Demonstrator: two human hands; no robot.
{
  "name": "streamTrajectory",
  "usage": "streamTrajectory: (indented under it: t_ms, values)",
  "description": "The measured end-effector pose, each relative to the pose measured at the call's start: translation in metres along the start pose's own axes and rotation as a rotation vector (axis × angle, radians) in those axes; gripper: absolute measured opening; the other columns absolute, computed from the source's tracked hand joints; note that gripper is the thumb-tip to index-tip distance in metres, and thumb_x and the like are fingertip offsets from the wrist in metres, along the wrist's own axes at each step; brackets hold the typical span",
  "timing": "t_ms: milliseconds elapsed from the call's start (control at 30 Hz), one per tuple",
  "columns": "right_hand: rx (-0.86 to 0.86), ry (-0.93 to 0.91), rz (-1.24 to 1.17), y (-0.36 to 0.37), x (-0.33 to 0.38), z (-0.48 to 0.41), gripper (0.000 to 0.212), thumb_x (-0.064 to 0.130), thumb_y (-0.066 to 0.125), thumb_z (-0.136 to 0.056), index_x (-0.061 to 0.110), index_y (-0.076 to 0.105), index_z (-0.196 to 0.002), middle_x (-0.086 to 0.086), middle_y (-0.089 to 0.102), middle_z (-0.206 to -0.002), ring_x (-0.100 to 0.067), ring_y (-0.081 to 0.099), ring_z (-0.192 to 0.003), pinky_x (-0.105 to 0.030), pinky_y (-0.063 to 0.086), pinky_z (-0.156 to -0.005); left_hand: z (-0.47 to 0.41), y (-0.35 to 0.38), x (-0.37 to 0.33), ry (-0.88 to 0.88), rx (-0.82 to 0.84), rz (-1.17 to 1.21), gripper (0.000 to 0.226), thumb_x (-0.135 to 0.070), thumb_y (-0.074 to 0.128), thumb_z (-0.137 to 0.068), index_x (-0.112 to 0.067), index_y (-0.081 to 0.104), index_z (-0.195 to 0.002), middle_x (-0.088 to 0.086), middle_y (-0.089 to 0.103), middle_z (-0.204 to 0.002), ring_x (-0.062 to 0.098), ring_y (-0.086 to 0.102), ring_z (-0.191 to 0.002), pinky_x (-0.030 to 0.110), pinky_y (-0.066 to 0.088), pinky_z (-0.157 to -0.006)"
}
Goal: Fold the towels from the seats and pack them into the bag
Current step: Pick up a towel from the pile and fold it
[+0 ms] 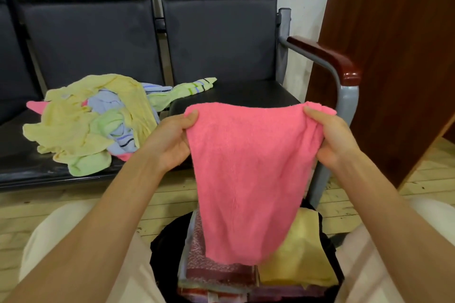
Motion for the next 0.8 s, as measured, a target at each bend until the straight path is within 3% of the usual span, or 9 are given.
streamTrajectory:
  t_ms: [133, 233, 300, 367, 433, 500, 600, 733, 800]
  values:
    - [-0.158, -0.031, 0.038, -0.019, 0.002, -0.003, 0.048, 0.016, 0.073, -0.082, 0.012, 0.059, -0.128, -0.006, 0.064, -0.119, -0.021, 0.061, -0.105, -0.031, 0.05, -0.074, 0.001, -0.022, -0.011, 0.105, -0.179, -0.196, 0.021, -0.023, 0.052, -0.098, -0.008, 0.067, -0.1, -0.002, 0.069, -0.074, 0.008, 0.065, -0.065, 0.025, 0.053, -0.061]
    - [-0.168, -0.1, 0.056, -0.021, 0.01, -0.003, 0.04, 0.017, 0.071, -0.085, 0.01, 0.061, -0.123, -0.004, 0.065, -0.112, -0.017, 0.061, -0.1, -0.028, 0.048, -0.071, -0.001, -0.04, -0.012, 0.098, -0.295, -0.07, 0.026, -0.03, 0.061, -0.092, -0.01, 0.067, -0.108, 0.0, 0.069, -0.09, 0.009, 0.064, -0.072, 0.026, 0.056, -0.064]
    - [-0.158, -0.11, 0.104, -0.018, 0.009, -0.003, 0.034, 0.016, 0.07, -0.086, 0.009, 0.063, -0.119, -0.004, 0.066, -0.109, -0.016, 0.061, -0.096, -0.028, 0.047, -0.071, -0.003, -0.038, -0.01, 0.08, -0.236, 0.156, 0.034, -0.025, 0.064, -0.09, -0.01, 0.064, -0.12, 0.001, 0.071, -0.103, 0.01, 0.067, -0.083, 0.026, 0.058, -0.074]
    - [-0.132, -0.037, 0.076, -0.013, 0.0, -0.004, 0.03, 0.015, 0.069, -0.086, 0.009, 0.066, -0.115, -0.007, 0.068, -0.11, -0.018, 0.062, -0.098, -0.03, 0.05, -0.076, -0.003, -0.028, -0.012, 0.086, -0.12, 0.224, 0.033, -0.016, 0.062, -0.09, -0.008, 0.062, -0.123, 0.004, 0.071, -0.106, 0.01, 0.069, -0.088, 0.024, 0.057, -0.079]
    - [-0.08, 0.044, -0.031, -0.006, -0.007, -0.002, 0.025, 0.019, 0.067, -0.088, 0.011, 0.065, -0.112, -0.008, 0.067, -0.115, -0.022, 0.063, -0.106, -0.038, 0.052, -0.089, -0.001, -0.017, -0.016, 0.133, -0.052, 0.137, 0.028, -0.007, 0.058, -0.091, -0.006, 0.063, -0.119, 0.007, 0.071, -0.109, 0.012, 0.07, -0.091, 0.024, 0.058, -0.077]
    - [-0.043, 0.029, -0.072, -0.003, -0.002, -0.002, 0.013, 0.022, 0.06, -0.093, 0.013, 0.064, -0.103, -0.008, 0.065, -0.111, -0.022, 0.062, -0.105, -0.041, 0.048, -0.095, 0.001, -0.016, -0.022, 0.212, -0.09, -0.012, 0.02, -0.005, 0.058, -0.092, -0.007, 0.066, -0.11, 0.006, 0.073, -0.101, 0.012, 0.07, -0.086, 0.023, 0.057, -0.07]
    - [-0.151, 0.008, -0.101, -0.018, 0.002, -0.007, 0.004, 0.013, 0.06, -0.093, 0.016, 0.058, -0.091, -0.005, 0.064, -0.101, -0.018, 0.061, -0.097, -0.035, 0.049, -0.084, 0.005, -0.03, -0.033, 0.328, -0.268, -0.211, 0.011, -0.01, 0.059, -0.093, -0.014, 0.069, -0.096, -0.001, 0.074, -0.088, 0.009, 0.07, -0.079, 0.021, 0.055, -0.062]
    - [-0.295, -0.002, -0.059, -0.038, -0.001, -0.014, 0.023, 0.003, 0.065, -0.087, 0.006, 0.055, -0.107, -0.006, 0.059, -0.106, -0.019, 0.059, -0.099, -0.033, 0.05, -0.078, 0.007, -0.043, -0.041, 0.405, -0.387, -0.288, 0.013, -0.011, 0.057, -0.095, -0.018, 0.067, -0.091, -0.001, 0.069, -0.095, 0.011, 0.065, -0.088, 0.022, 0.053, -0.071]
    - [-0.295, -0.06, 0.003, -0.035, 0.002, -0.016, 0.012, 0.004, 0.064, -0.089, 0.01, 0.054, -0.093, -0.001, 0.054, -0.093, -0.014, 0.053, -0.088, -0.033, 0.045, -0.081, 0.006, -0.046, -0.042, 0.42, -0.414, -0.329, 0.014, -0.011, 0.056, -0.095, -0.019, 0.067, -0.091, -0.003, 0.068, -0.095, 0.01, 0.064, -0.089, 0.021, 0.051, -0.072]
Point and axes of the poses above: each hand's wrist, its own z-axis away from the middle knuckle, its own y-axis out of the palm, x = y × z, the point moved 8 cm from there along -z, towards the middle knuckle
